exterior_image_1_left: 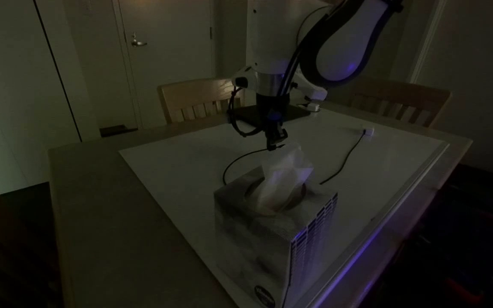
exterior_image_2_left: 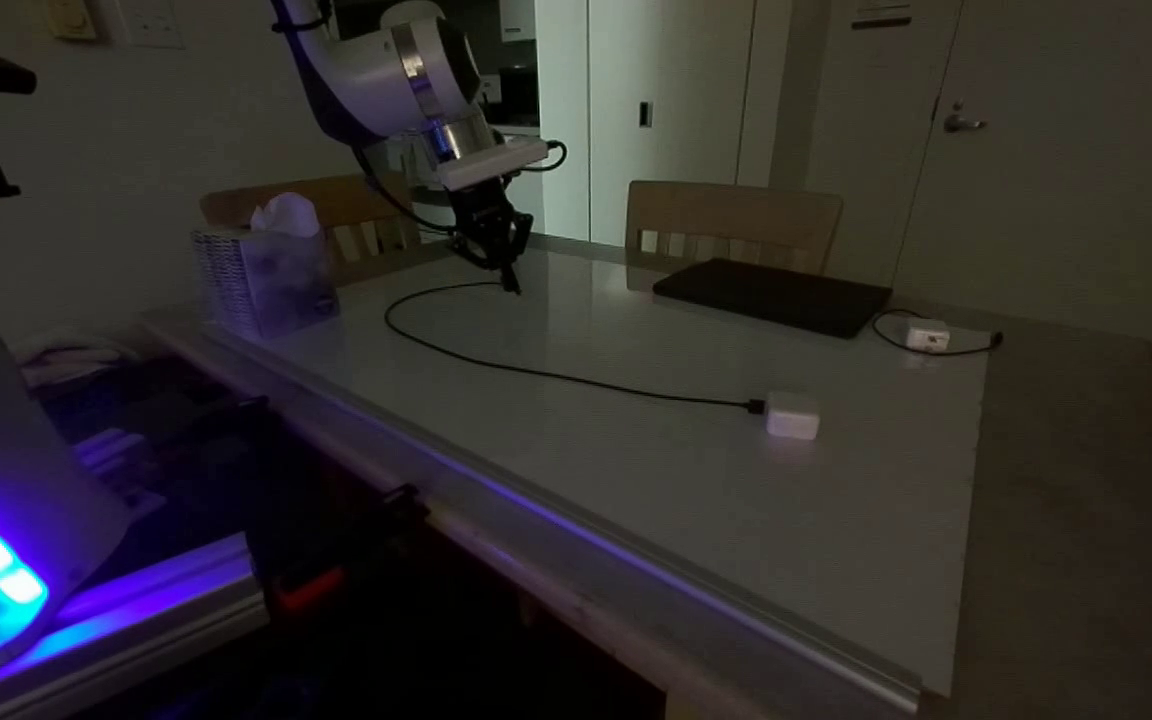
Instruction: Unwind the charging cable
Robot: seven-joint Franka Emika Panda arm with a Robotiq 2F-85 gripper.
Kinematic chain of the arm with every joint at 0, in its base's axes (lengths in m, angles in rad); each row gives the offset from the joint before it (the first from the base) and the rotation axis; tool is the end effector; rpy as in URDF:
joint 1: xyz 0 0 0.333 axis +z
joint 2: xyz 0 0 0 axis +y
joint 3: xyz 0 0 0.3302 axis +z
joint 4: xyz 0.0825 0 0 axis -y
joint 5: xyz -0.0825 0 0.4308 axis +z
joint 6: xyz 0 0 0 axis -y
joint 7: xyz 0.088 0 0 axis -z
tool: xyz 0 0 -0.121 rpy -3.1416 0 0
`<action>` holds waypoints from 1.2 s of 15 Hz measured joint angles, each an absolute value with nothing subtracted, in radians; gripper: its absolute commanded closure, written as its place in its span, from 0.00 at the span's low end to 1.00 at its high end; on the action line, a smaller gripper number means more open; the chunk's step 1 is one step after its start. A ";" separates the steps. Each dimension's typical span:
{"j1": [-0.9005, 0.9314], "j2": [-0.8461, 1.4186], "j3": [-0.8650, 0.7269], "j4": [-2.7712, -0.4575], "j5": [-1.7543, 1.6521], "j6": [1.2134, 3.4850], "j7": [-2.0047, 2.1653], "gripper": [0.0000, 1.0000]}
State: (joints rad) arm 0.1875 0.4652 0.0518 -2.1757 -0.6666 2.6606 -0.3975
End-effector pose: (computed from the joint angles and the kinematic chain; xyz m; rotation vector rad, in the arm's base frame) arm 0.5671 0.1539 0.1320 2.3361 1.6374 0.0033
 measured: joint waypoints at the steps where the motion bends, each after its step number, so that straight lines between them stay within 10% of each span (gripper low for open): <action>1: 0.188 0.465 0.052 -2.176 -0.667 2.661 -0.398 0.99; 18: 0.185 0.504 0.161 -2.052 -0.688 2.654 -0.848 0.99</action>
